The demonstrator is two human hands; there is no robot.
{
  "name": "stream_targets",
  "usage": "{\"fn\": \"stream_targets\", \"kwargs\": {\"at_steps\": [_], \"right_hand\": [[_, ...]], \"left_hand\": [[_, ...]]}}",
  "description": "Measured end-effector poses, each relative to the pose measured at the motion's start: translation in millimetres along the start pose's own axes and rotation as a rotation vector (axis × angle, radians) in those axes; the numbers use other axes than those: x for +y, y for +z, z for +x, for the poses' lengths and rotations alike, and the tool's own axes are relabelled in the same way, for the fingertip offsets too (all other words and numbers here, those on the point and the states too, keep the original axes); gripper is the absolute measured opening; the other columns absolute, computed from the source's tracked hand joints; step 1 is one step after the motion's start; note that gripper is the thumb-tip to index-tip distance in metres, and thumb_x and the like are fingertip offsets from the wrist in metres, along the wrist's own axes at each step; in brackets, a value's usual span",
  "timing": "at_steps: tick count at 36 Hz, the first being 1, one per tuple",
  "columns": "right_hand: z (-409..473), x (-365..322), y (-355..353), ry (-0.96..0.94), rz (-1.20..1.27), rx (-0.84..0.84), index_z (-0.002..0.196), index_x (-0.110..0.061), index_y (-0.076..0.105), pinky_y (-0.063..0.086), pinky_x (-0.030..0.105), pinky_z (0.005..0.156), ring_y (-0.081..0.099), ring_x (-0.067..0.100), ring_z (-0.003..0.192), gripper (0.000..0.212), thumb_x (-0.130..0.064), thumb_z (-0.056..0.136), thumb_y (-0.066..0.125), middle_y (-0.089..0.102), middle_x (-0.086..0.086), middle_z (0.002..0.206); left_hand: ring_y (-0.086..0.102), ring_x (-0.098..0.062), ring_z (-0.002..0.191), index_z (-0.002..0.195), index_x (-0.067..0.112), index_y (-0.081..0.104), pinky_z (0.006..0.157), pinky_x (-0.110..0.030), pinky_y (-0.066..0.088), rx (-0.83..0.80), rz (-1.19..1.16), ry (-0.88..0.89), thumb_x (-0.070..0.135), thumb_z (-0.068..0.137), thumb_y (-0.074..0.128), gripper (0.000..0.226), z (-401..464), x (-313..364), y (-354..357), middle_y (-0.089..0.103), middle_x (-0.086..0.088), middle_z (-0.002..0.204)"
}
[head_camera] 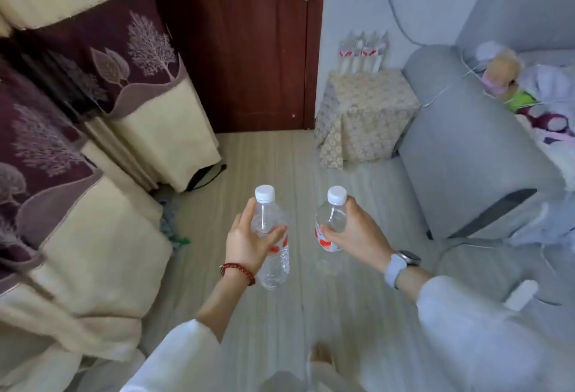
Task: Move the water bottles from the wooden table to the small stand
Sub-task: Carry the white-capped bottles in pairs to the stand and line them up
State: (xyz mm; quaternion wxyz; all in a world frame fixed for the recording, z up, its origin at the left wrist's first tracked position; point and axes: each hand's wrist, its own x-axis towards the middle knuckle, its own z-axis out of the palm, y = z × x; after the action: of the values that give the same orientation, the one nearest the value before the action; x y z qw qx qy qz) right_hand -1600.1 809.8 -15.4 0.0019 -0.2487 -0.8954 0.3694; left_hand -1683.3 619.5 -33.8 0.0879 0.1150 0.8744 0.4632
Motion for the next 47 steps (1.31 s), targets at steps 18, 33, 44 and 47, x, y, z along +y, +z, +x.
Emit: {"fn": "stream_targets", "kwargs": {"at_steps": [18,33,44,47], "right_hand": [[418.9,5.2,-92.0,0.116,0.043,0.115,0.112,-0.018,0.041,0.049,0.039,0.082,0.058,0.022,0.097,0.055,-0.048,0.073,0.065,0.059,0.000,0.106],[678.7,80.5,-206.3,0.185,0.133,0.234,0.122,-0.010,0.041,0.047,0.037,0.079,0.057,0.027,0.095,0.057,-0.029,0.077,0.070,0.058,0.009,0.108],[894.5,214.6,-217.5,0.229,0.282,0.190,0.127,-0.016,0.036,0.041,0.028,0.078,0.053,0.019,0.102,0.063,-0.032,0.077,0.071,0.050,0.004,0.122],[939.6,234.6,-207.4,0.196,0.314,0.148,0.126,-0.019,0.035,0.040,0.028,0.077,0.053,0.019,0.105,0.061,-0.032,0.078,0.070,0.048,0.001,0.122]], "left_hand": [[0.054,-0.015,0.103,0.126,0.033,0.044,0.092,-0.032,0.045,-0.136,-0.043,0.090,0.035,0.066,0.077,0.069,438.2,93.2,116.1,0.058,0.002,0.114],[0.056,-0.023,0.108,0.127,0.029,0.043,0.091,-0.039,0.048,-0.331,-0.064,0.128,0.028,0.065,0.080,0.072,696.7,199.6,293.0,0.057,0.001,0.123],[0.045,-0.023,0.118,0.127,0.022,0.048,0.096,-0.045,0.044,-0.233,0.012,-0.008,0.030,0.063,0.082,0.073,856.6,197.2,471.2,0.055,-0.002,0.127],[0.045,-0.023,0.116,0.125,0.020,0.048,0.095,-0.040,0.044,-0.214,0.003,-0.003,0.023,0.063,0.082,0.070,889.8,190.0,500.8,0.054,0.004,0.121]]}}
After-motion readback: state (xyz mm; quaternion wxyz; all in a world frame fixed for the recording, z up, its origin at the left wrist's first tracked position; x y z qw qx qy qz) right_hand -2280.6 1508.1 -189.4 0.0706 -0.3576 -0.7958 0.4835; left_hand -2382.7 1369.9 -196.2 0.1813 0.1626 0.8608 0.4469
